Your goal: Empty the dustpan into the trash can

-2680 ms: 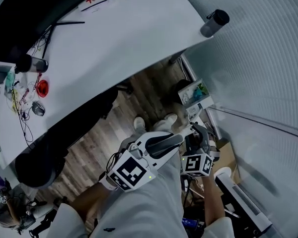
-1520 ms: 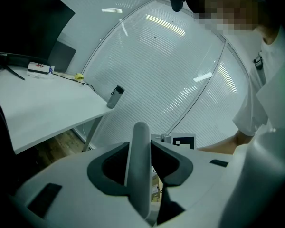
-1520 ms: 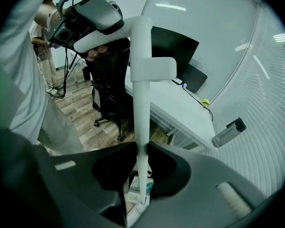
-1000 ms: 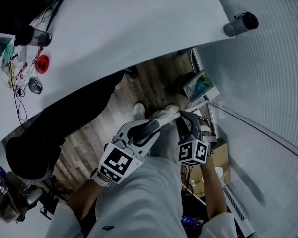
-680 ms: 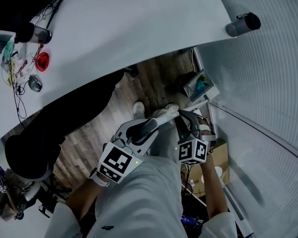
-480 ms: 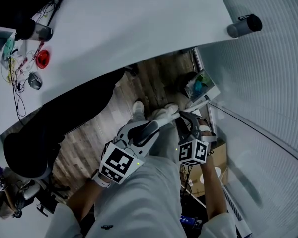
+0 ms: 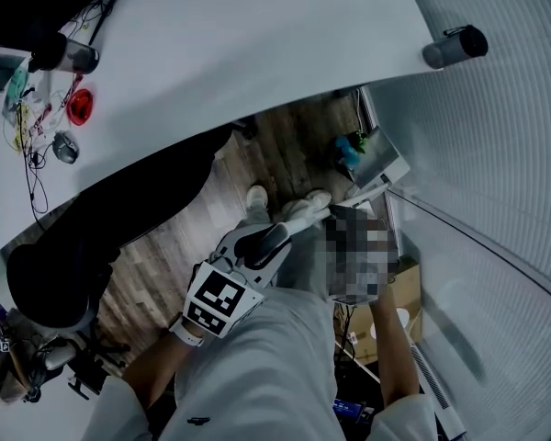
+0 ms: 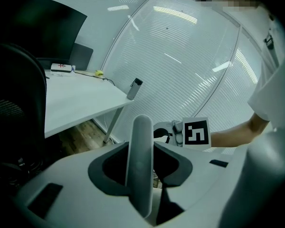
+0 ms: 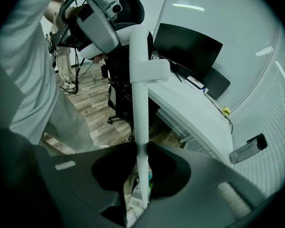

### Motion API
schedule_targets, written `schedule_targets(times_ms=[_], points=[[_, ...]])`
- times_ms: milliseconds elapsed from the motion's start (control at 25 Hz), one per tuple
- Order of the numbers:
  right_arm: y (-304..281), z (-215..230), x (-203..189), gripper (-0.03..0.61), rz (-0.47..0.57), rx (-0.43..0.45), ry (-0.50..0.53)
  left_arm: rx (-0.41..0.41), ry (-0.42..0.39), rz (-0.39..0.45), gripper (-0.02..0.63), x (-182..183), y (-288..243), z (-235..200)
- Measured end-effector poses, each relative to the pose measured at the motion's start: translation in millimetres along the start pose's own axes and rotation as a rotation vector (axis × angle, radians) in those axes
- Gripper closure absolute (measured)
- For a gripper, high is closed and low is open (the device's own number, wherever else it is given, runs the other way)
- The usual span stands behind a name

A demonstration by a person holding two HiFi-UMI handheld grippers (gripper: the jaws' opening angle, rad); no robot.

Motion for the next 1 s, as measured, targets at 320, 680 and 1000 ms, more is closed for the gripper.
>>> schedule_targets(times_ms=[320, 680, 1000], points=[[3, -2, 1, 0.492, -0.007, -0.014, 0.010, 0.001, -0.001, -0.006, 0.491, 1, 1, 3], [15, -4, -7, 0.492, -0.031, -0.056, 0.005, -0.023, -0.005, -0.006, 0.495, 3, -1, 23], [16, -6, -6, 0.493, -0.037, -0.063, 0.012, -0.041, 0.038, 0.009, 0.495, 1, -1, 17]])
Point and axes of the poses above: the fingertips, and each gripper's own axes: y backward along the fingers, z to its right, x out of its top, the point moved 7 cm from there along y, backward along the fingers, and after that the axes turned 7 degrees about x, right-handed, at the moved point
